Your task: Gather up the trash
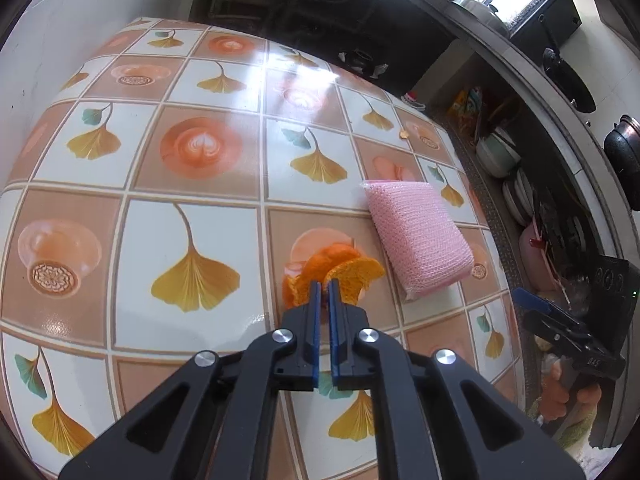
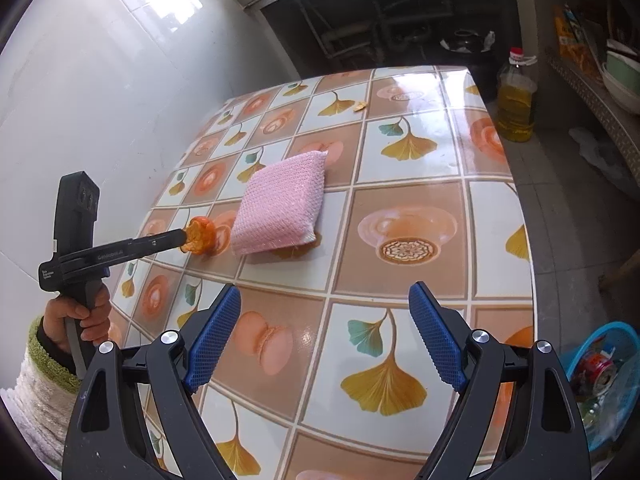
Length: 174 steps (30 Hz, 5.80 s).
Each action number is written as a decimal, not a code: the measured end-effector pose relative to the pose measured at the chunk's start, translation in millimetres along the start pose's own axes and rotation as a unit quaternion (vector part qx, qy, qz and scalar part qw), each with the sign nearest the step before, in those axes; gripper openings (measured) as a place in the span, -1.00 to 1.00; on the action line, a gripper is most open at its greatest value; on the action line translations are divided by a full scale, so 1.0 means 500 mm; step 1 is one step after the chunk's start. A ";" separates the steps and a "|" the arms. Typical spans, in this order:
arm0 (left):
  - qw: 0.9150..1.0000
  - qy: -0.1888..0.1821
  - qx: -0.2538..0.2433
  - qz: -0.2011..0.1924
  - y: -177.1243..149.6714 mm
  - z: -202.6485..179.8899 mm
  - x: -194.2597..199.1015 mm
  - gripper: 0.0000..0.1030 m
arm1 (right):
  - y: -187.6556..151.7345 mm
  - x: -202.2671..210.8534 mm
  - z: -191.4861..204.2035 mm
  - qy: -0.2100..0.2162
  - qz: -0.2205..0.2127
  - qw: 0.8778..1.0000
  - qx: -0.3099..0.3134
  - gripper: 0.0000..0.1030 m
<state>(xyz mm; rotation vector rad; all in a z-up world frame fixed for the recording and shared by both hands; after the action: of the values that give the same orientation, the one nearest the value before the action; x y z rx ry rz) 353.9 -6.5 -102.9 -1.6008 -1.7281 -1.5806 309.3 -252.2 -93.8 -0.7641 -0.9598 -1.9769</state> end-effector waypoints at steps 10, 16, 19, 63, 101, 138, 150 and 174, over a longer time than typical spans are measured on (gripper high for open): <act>1.000 -0.005 0.016 0.007 0.012 0.028 0.016 -0.23 | 0.052 -0.041 0.046 0.034 0.022 0.999 0.001 0.65; 0.997 -0.029 0.056 0.041 0.009 0.037 -0.021 -0.25 | 0.075 -0.124 0.054 0.028 0.067 0.997 -0.006 0.65; 0.998 -0.020 0.044 0.040 0.011 0.029 -0.029 -0.25 | 0.080 -0.154 0.052 0.010 0.075 0.997 0.001 0.65; 0.995 -0.085 0.044 -0.023 -0.068 -0.078 0.079 -0.94 | 0.008 0.017 0.033 0.037 0.022 0.997 -0.060 -0.37; 0.936 -0.167 -0.141 0.276 -0.159 -0.868 -0.440 -0.94 | -0.414 0.441 -0.671 -0.177 -0.134 0.901 -0.373 -0.37; 0.973 -0.101 -0.184 0.093 -0.030 -0.705 -0.178 0.30 | -0.334 0.050 -0.760 -0.334 -0.044 0.935 -0.108 0.09; 0.977 -0.093 -0.192 -0.028 -0.098 -0.622 -0.020 0.46 | -0.396 0.276 -0.653 -0.274 -0.138 0.926 -0.219 0.37; 0.974 0.123 -0.101 -0.159 -0.287 -0.487 0.233 0.89 | -0.359 0.439 -0.096 -0.204 -0.225 0.953 -0.019 0.85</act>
<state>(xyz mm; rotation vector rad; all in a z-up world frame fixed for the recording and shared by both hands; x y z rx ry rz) 90.0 -117.7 3.8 -1.1836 -1.7994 -2.0679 38.6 -306.1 -13.2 -1.0777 -1.4460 -2.2741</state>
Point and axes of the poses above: each gripper's, at about its wrist camera, not at the fingertips, and x roughly against the way its jaws point, z to its left, y to its top, the point moved 7 cm from there along -x, roughly the way its jaws point, and after that the axes turned 10 degrees about -x, right-handed, at the moved point
